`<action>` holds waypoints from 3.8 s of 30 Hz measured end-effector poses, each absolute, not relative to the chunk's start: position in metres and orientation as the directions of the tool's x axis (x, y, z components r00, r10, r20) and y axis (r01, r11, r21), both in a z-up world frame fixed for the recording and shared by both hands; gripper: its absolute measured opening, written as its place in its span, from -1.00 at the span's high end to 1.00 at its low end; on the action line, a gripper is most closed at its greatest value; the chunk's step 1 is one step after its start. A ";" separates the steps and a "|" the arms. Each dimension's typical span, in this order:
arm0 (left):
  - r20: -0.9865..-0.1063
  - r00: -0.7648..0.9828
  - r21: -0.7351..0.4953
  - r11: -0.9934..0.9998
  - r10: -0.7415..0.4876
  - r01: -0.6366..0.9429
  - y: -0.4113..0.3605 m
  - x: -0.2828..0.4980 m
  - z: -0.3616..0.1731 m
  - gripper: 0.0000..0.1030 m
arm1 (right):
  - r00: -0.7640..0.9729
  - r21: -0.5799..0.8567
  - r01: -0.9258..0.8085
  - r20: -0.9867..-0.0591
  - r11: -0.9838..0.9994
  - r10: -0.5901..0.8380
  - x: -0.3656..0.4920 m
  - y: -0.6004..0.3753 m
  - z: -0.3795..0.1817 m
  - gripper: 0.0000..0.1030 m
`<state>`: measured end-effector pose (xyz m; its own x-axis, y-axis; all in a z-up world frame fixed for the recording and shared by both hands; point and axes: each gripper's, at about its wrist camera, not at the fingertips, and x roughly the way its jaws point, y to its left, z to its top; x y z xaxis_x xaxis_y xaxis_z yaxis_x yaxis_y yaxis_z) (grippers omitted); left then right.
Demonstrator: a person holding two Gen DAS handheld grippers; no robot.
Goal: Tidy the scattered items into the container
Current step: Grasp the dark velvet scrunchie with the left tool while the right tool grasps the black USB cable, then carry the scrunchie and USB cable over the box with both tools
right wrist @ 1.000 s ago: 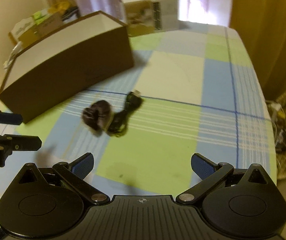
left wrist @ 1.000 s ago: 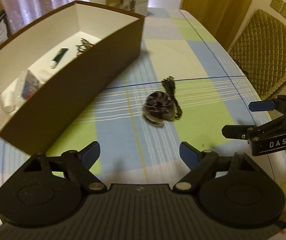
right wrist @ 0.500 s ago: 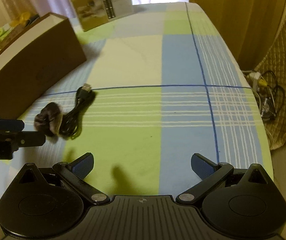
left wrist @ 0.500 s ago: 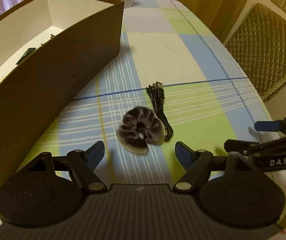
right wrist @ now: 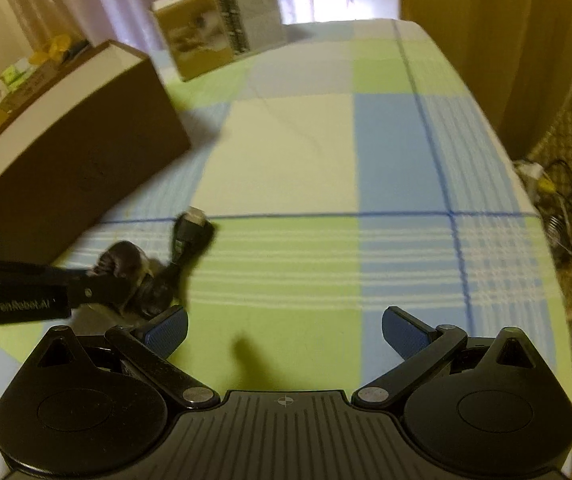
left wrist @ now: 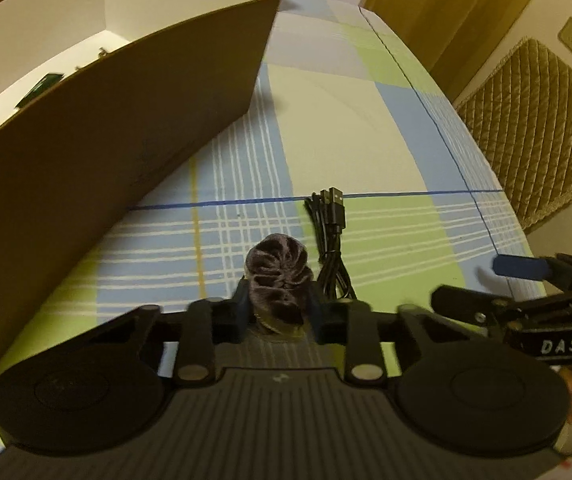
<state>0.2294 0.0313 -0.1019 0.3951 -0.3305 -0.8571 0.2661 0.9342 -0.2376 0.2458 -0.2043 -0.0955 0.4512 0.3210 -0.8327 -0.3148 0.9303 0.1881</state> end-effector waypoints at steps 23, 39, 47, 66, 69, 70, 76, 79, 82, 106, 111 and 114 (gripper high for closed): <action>-0.873 0.426 -0.200 0.971 -0.239 0.133 0.094 0.199 -0.087 0.71 | 0.424 0.092 -0.515 -0.837 0.853 0.346 0.273 -0.119 -0.122 0.31; -0.889 0.345 -0.224 0.944 -0.301 0.243 0.095 0.168 -0.084 0.75 | 0.310 0.165 -0.602 -0.853 0.781 0.419 0.204 -0.195 -0.119 0.74; -0.889 0.326 -0.222 0.926 -0.321 0.305 0.082 0.150 -0.080 0.38 | 0.317 0.205 -0.521 -0.855 0.828 0.411 0.188 -0.220 -0.115 0.38; -0.890 0.404 -0.092 0.951 -0.212 0.296 0.054 0.159 -0.093 0.41 | 0.369 0.149 -0.540 -0.843 0.829 0.392 0.185 -0.212 -0.112 -0.01; -0.889 0.408 -0.097 0.955 -0.210 0.282 0.063 0.159 -0.094 0.57 | 0.377 0.134 -0.555 -0.839 0.821 0.392 0.186 -0.207 -0.113 -0.01; -0.888 0.408 -0.100 0.956 -0.211 0.275 0.066 0.159 -0.093 0.60 | 0.378 0.128 -0.561 -0.840 0.818 0.391 0.187 -0.205 -0.114 -0.01; -0.887 0.421 -0.089 0.965 -0.190 0.248 0.079 0.157 -0.089 0.67 | 0.379 0.084 -0.607 -0.844 0.790 0.380 0.190 -0.191 -0.119 0.00; -0.887 0.423 -0.089 0.968 -0.184 0.235 0.083 0.155 -0.088 0.68 | 0.387 0.059 -0.621 -0.845 0.782 0.370 0.190 -0.186 -0.120 0.01; -0.888 0.422 -0.090 0.969 -0.182 0.230 0.086 0.154 -0.087 0.68 | 0.380 0.051 -0.630 -0.850 0.775 0.365 0.191 -0.183 -0.122 0.22; -0.851 0.460 -0.130 0.951 -0.251 0.279 0.083 0.138 -0.063 0.70 | 0.369 0.156 -0.602 -0.815 0.783 0.446 0.173 -0.196 -0.090 0.62; -0.843 0.472 -0.133 0.950 -0.258 0.281 0.084 0.136 -0.056 0.70 | 0.383 0.155 -0.615 -0.798 0.773 0.465 0.170 -0.192 -0.080 0.62; -0.840 0.477 -0.131 0.951 -0.257 0.280 0.084 0.135 -0.053 0.70 | 0.387 0.156 -0.619 -0.792 0.770 0.472 0.169 -0.191 -0.075 0.62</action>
